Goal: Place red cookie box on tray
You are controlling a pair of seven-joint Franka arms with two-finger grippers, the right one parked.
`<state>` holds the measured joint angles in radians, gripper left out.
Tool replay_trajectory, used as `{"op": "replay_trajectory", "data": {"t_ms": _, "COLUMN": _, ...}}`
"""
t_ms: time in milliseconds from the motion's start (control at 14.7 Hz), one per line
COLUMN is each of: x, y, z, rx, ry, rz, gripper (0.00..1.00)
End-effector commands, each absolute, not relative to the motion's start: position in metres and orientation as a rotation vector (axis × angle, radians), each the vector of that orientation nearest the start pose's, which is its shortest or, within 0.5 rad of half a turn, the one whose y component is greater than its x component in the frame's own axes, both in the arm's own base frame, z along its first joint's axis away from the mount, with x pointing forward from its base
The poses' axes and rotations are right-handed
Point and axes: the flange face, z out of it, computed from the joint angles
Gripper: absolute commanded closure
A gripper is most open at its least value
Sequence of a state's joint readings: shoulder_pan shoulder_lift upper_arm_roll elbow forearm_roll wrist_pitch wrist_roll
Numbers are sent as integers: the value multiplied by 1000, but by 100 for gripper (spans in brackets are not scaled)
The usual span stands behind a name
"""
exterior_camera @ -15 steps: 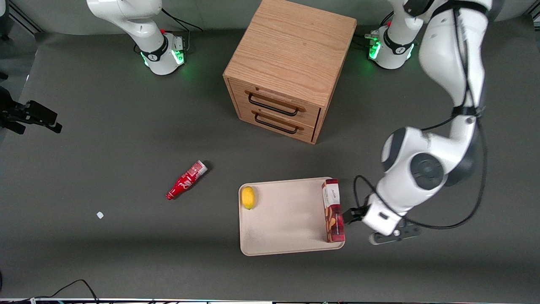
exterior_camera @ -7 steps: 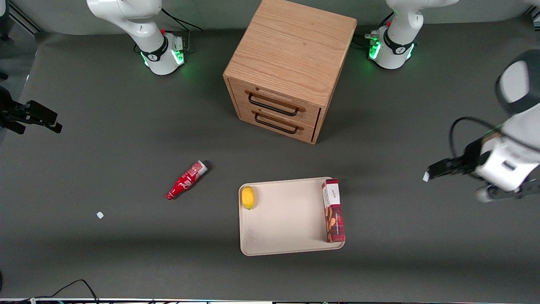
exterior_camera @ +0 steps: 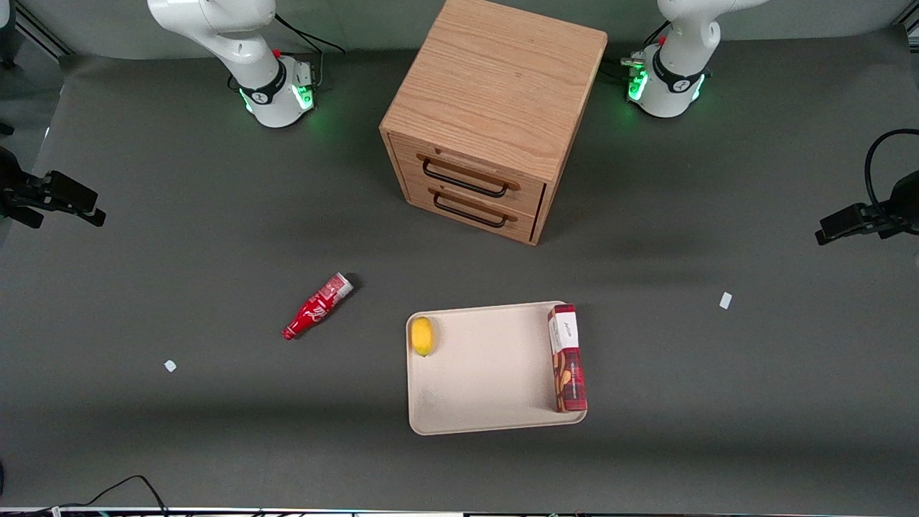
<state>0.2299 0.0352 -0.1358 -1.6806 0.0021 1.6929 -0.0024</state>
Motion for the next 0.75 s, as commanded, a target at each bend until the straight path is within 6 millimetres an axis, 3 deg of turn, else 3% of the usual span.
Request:
{"op": "replay_trajectory", "data": {"t_ms": 0, "x": 545, "y": 45, "z": 579, "rx": -3092, "ry": -105, "rz": 44, "gripper": 0}}
{"op": "replay_trajectory", "data": {"t_ms": 136, "x": 543, "y": 42, "z": 584, "rx": -3092, "ry": -82, "rz": 33, "gripper": 0}}
{"op": "replay_trajectory", "data": {"t_ms": 341, "x": 541, "y": 18, "z": 592, "rx": -3089, "ry": -19, "rz": 11, "gripper": 0}}
{"op": "replay_trajectory", "data": {"t_ms": 682, "x": 540, "y": 16, "z": 593, "rx": -3089, "ry": -12, "rz": 27, "gripper": 0}}
